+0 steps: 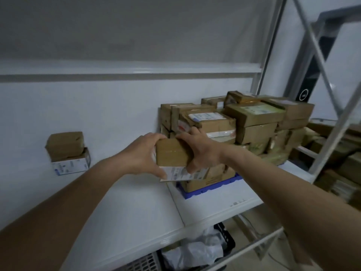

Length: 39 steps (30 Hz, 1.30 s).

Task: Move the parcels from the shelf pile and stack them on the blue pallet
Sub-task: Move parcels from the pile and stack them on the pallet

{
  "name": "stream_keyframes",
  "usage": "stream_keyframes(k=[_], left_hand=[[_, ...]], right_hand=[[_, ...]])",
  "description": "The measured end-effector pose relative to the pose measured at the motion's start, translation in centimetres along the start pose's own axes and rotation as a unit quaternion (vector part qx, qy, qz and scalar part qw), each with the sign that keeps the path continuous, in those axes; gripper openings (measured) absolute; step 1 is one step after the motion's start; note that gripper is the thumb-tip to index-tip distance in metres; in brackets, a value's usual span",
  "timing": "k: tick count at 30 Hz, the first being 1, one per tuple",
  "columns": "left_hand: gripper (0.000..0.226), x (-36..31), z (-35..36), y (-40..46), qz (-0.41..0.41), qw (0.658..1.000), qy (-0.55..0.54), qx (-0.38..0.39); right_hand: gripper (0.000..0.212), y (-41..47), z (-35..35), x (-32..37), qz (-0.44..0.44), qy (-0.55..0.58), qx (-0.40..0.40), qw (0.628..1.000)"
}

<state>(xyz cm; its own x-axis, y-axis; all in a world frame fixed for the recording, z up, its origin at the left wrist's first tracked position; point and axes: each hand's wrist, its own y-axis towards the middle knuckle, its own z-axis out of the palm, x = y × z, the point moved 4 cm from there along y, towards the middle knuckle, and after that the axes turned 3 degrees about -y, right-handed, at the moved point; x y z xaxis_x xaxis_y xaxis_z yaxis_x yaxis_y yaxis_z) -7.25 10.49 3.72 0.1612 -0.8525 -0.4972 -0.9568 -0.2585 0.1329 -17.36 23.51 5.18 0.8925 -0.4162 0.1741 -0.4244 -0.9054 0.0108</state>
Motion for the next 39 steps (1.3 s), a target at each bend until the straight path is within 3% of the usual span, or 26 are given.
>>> stream_keyframes(k=[7,15,25,31,34,39], left_hand=[[0.092,-6.8,-0.9,6.2,-0.004,0.997,-0.049,-0.051],[0.083,-9.8,-3.1,14.6,-0.035,0.982,-0.129,-0.133],[0.062,-9.2,-2.2,26.9,-0.061,0.979,-0.138,-0.139],[0.077,-8.7,-2.5,32.8,-0.017,0.976,-0.177,-0.126],[0.068,-8.3,-2.3,34.9,-0.016,0.976,-0.188,-0.108],[0.092,-7.8,-1.0,36.9,-0.055,0.974,-0.215,-0.044]], right_hand=[[0.094,-2.4,-6.3,-7.5,0.019,0.0,-0.104,0.994],[0.106,-0.6,-11.7,-16.8,0.087,0.058,-0.235,0.966],[0.084,7.2,-13.3,-26.3,0.134,0.026,-0.204,0.969],[0.068,11.8,-13.8,-30.5,0.146,0.031,-0.191,0.97],[0.064,13.3,-13.8,-32.2,0.153,0.037,-0.188,0.969],[0.057,14.9,-13.3,-34.4,0.154,0.047,-0.175,0.971]])
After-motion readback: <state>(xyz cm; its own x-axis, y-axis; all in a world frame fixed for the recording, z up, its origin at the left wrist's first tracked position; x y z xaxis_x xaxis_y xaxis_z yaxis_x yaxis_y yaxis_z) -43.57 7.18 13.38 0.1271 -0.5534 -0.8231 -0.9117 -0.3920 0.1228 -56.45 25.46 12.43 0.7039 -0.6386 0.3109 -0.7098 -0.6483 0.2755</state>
